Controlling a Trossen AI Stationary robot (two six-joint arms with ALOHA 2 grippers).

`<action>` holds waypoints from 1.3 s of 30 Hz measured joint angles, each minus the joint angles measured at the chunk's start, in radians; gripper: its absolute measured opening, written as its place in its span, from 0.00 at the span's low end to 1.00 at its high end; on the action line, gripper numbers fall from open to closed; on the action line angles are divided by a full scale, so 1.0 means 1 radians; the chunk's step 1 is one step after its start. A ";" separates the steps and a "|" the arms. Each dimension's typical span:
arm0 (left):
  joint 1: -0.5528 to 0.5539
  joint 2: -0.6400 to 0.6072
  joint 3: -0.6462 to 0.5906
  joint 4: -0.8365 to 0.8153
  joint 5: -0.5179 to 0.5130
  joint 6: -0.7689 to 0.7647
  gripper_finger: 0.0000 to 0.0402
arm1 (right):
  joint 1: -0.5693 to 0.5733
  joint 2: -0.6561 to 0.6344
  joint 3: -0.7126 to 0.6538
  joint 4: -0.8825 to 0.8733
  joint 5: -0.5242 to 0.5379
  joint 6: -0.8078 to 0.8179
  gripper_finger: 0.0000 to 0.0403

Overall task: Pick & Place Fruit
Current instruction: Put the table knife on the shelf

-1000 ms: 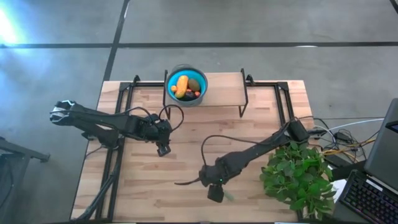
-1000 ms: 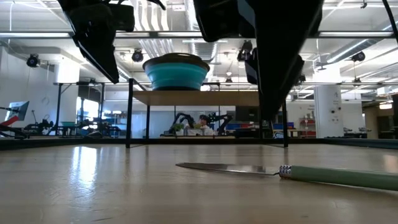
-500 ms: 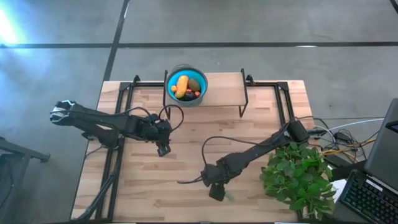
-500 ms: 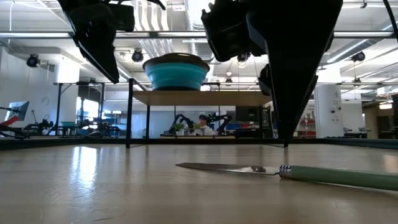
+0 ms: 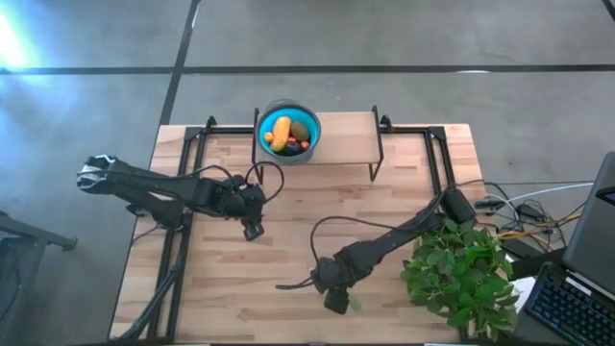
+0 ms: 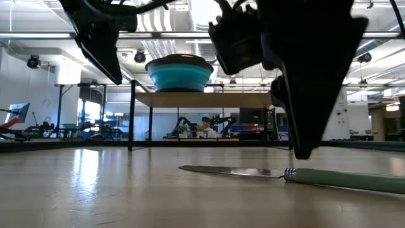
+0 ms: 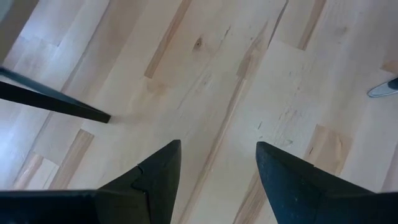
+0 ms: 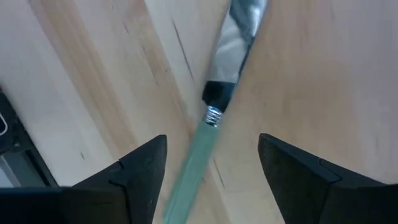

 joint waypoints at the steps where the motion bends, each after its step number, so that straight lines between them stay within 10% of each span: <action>1: 0.000 0.000 0.000 0.000 0.000 0.000 0.53 | 0.001 0.002 0.000 -0.003 0.000 0.000 0.61; 22: 0.000 0.000 0.000 -0.001 -0.001 0.002 0.53 | 0.009 0.051 0.003 -0.004 0.015 0.085 0.67; 39: 0.000 0.000 0.000 -0.001 -0.001 0.015 0.53 | 0.007 0.062 0.005 -0.125 0.079 0.221 0.48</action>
